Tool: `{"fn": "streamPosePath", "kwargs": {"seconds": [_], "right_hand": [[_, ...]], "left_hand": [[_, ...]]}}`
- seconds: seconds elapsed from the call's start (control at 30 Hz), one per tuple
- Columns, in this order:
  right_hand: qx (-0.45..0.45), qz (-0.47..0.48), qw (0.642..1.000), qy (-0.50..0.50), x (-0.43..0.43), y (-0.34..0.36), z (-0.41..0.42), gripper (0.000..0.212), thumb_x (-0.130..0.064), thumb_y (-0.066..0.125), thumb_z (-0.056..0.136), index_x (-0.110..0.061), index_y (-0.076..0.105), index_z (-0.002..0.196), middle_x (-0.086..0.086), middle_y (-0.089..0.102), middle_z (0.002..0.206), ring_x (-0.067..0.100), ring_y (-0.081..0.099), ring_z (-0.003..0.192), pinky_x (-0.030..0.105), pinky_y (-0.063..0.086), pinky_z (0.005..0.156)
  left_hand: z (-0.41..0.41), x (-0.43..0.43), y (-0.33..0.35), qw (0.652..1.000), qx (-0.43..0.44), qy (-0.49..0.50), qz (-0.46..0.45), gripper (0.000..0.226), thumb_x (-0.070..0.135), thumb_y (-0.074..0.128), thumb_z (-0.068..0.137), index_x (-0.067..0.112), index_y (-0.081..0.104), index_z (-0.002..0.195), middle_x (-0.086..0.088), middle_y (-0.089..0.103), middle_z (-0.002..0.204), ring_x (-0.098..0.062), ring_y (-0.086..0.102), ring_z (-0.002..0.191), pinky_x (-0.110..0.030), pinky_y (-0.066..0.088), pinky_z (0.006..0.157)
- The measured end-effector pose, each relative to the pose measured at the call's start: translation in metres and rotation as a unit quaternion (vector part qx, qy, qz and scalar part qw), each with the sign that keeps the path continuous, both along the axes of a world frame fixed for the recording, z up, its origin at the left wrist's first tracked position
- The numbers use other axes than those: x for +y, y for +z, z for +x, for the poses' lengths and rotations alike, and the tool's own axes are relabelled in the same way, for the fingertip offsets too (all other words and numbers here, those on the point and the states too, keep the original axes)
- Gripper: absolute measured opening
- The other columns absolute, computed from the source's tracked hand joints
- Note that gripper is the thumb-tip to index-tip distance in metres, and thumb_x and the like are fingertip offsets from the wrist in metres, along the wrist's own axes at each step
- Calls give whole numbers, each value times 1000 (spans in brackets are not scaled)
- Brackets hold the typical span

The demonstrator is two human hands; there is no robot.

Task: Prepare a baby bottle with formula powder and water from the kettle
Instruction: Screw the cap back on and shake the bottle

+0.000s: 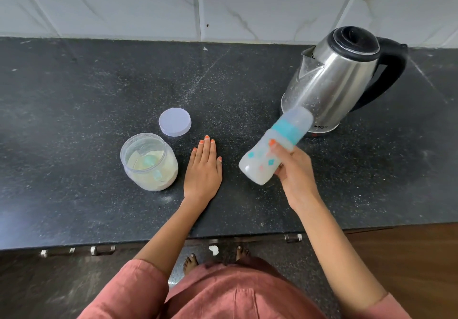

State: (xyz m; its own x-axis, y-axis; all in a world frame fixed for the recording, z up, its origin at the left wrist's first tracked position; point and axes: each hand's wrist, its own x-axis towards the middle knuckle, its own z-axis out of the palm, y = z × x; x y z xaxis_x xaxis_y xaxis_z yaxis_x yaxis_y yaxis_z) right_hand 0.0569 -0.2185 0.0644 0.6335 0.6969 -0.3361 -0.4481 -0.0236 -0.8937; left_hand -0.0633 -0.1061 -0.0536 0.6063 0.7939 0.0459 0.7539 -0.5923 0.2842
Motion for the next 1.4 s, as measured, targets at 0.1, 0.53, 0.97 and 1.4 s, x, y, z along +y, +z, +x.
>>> {"fn": "streamPosePath", "kwargs": {"seconds": [0.1,0.53,0.97,1.4], "right_hand": [[33,21,999,-37,5,-3,1,20,-13,59,84,-17,58,103,-3,65,96,10,63,90,28,53,81],[-46,-35,995,79,0,0,-3,13,-13,63,80,-21,62,91,-2,67,91,14,64,89,31,53,81],[-80,-67,986,131,-4,3,-5,12,-11,65,79,-19,64,87,-1,68,86,13,64,84,36,52,84],[-93,-88,983,128,-4,-1,-8,14,-8,66,78,-20,65,85,-1,68,86,14,63,85,33,51,82]], "left_hand": [[0,0,1,1000,-4,-1,2,50,26,23,101,4,12,145,-11,8,155,-22,6,144,-32,0,115],[0,0,0,1000,-7,-6,2,50,25,22,101,4,13,145,-12,9,155,-23,7,144,-32,0,115],[0,1,-1,1000,-4,1,7,52,28,14,99,2,17,144,-13,14,154,-24,12,143,-32,2,114],[0,0,0,1000,1,-1,-2,50,26,20,101,4,12,145,-11,8,155,-22,6,144,-31,-1,114]]}}
